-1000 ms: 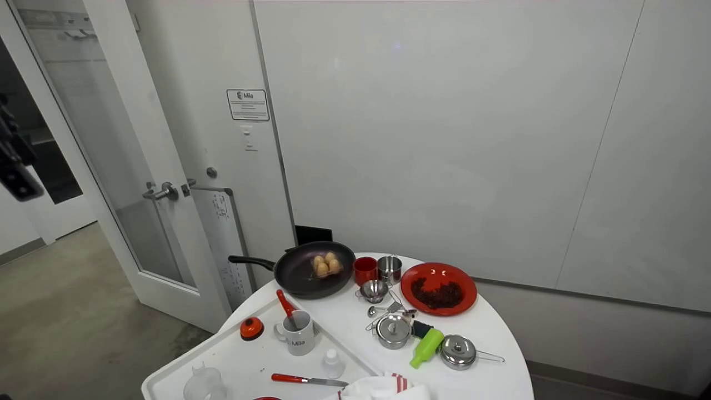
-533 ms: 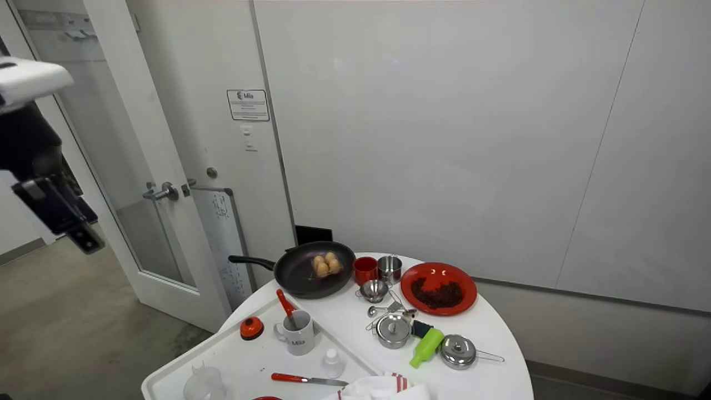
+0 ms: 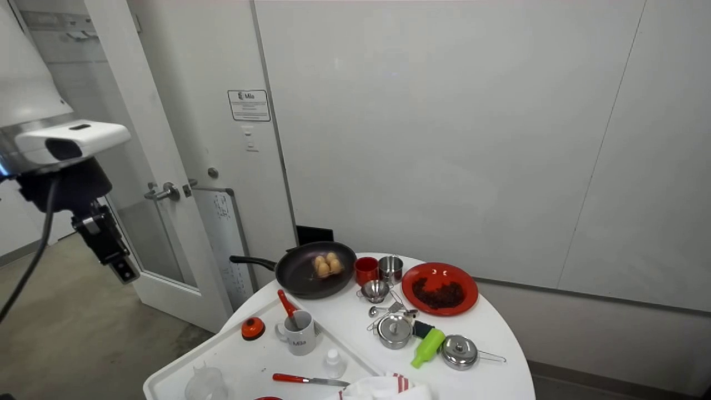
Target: Move the knife to the left of the white cup
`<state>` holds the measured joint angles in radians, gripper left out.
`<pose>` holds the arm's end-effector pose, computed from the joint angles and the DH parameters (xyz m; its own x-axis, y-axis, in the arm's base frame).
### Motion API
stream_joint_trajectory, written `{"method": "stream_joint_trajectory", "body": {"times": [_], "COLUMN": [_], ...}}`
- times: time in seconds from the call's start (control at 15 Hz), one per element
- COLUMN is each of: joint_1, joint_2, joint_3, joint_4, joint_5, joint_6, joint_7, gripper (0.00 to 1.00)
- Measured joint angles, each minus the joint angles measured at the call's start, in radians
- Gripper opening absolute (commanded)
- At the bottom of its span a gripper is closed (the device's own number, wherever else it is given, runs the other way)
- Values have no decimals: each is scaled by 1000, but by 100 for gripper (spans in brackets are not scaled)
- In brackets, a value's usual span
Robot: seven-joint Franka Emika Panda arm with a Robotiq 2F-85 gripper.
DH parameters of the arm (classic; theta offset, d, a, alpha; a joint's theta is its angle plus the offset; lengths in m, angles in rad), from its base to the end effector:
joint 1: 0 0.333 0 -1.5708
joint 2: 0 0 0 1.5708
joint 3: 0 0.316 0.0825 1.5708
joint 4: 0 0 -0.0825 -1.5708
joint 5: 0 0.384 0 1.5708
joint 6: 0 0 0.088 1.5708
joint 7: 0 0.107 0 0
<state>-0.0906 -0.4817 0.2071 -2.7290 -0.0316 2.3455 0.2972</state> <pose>0.3743 0.0386 0.3739 0.9782 -0.1710 0.1177 -0.1819 -0.9793 0.0890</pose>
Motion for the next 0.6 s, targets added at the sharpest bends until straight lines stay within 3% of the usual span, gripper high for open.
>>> {"method": "stream_joint_trajectory", "body": {"times": [0.33,0.6], "joint_1": [1,0], "joint_2": [45,255], "joint_3": [-6,-9], "joint_4": [-12,9], "joint_5": [-18,-39], "joint_6": [-21,72], "joint_7": [23,43], "gripper": [100,100]}}
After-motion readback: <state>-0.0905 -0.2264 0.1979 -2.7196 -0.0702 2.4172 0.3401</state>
